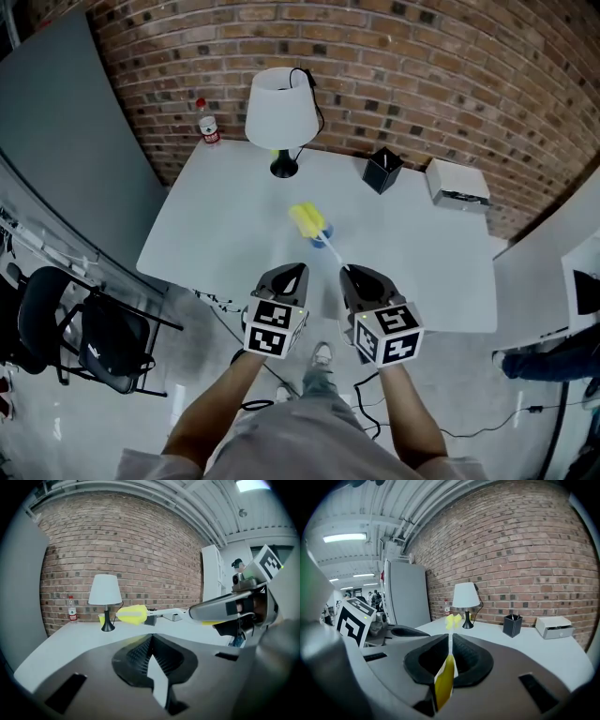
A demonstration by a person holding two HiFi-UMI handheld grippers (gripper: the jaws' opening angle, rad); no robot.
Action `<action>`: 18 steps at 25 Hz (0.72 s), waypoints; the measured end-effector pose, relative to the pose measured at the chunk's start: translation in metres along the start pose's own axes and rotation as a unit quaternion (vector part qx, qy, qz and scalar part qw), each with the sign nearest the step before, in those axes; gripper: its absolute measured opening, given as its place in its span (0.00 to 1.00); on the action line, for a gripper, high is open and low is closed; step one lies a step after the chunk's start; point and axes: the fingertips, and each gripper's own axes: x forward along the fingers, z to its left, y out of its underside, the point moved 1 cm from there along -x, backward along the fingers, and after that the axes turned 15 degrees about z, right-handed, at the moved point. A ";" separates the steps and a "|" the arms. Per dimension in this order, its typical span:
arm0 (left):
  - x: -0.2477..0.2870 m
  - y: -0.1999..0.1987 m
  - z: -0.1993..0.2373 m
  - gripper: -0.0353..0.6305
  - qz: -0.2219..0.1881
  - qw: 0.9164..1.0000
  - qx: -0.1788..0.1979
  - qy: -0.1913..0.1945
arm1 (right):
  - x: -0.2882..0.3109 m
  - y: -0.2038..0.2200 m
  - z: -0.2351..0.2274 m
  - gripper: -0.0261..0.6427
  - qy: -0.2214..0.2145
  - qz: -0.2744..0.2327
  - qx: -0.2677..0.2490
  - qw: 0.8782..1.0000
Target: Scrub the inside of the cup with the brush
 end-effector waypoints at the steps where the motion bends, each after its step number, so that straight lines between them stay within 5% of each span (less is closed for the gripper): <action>1: -0.003 0.000 -0.003 0.06 -0.003 1.000 0.001 0.003 | -0.003 0.002 0.002 0.08 0.003 -0.001 0.000 1.000; 18: -0.029 0.010 -0.029 0.06 -0.011 0.999 0.005 0.038 | -0.035 0.022 0.015 0.08 0.041 0.001 -0.006 0.999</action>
